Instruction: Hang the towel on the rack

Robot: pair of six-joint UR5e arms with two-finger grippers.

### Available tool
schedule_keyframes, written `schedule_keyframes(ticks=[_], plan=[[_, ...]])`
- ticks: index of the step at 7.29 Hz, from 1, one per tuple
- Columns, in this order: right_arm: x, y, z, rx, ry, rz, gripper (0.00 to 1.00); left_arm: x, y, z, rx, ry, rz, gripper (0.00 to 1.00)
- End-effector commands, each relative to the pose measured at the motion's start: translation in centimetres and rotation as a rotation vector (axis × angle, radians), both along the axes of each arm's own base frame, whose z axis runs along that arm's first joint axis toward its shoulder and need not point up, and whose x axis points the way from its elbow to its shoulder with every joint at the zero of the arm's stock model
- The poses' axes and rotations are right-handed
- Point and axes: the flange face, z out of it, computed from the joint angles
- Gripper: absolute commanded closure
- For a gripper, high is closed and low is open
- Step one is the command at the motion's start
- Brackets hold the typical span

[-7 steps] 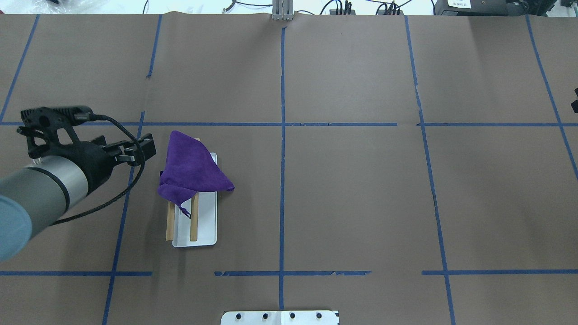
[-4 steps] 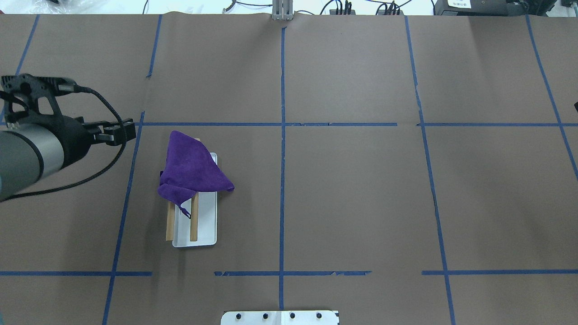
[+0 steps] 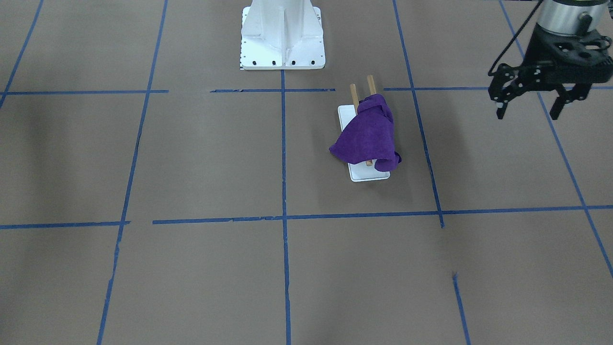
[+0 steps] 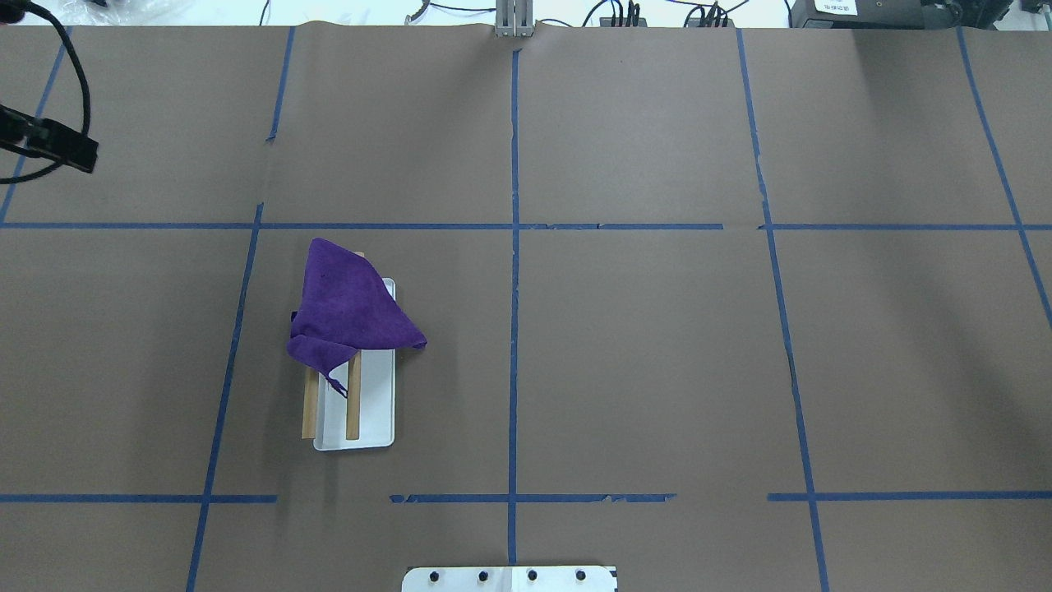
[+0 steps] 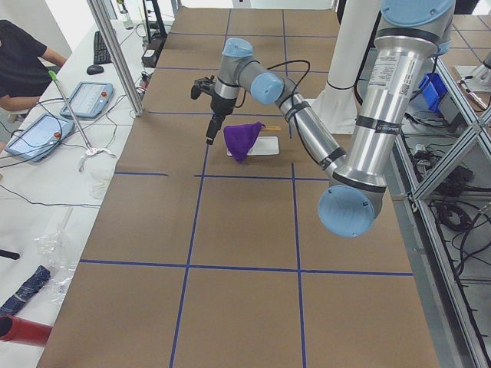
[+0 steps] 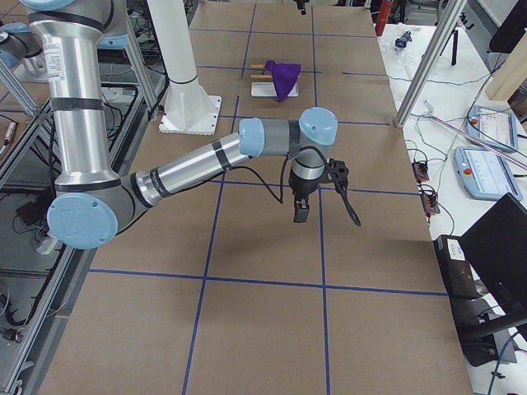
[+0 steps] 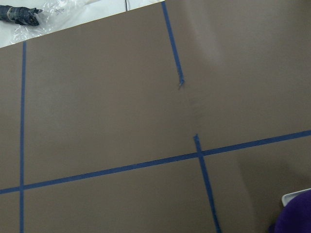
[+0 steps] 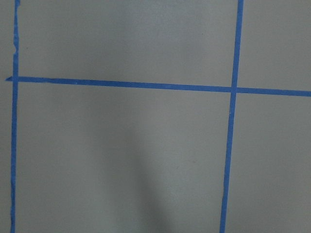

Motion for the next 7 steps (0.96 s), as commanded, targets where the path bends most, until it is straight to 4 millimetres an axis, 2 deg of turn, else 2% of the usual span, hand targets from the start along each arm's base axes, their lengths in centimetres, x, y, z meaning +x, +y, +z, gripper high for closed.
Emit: schedule_keyframes(ticks=[1,2,4,5,7], plan=[[4.4,0.1,6.0,-0.002,-0.095,-0.017,0.00,-8.1,-4.6,6.3,-0.051,0.013,0.116,0.00],[4.8,0.0,7.7,-0.026,-0.108,-0.010,0.00,-11.6,-5.6,11.1,-0.083,0.027,0.162,0.00],[5.2,0.8,11.6,0.013,-0.100,0.004,0.00,-15.9,-6.2,19.8,-0.166,0.045,0.196,0.00],[5.2,1.2,12.0,0.007,-0.100,0.008,0.00,-16.5,-5.0,23.5,-0.218,0.046,0.186,0.00],[5.2,1.3,11.9,-0.021,-0.097,0.037,0.00,-16.4,-1.8,31.7,-0.246,0.091,0.189,0.00]])
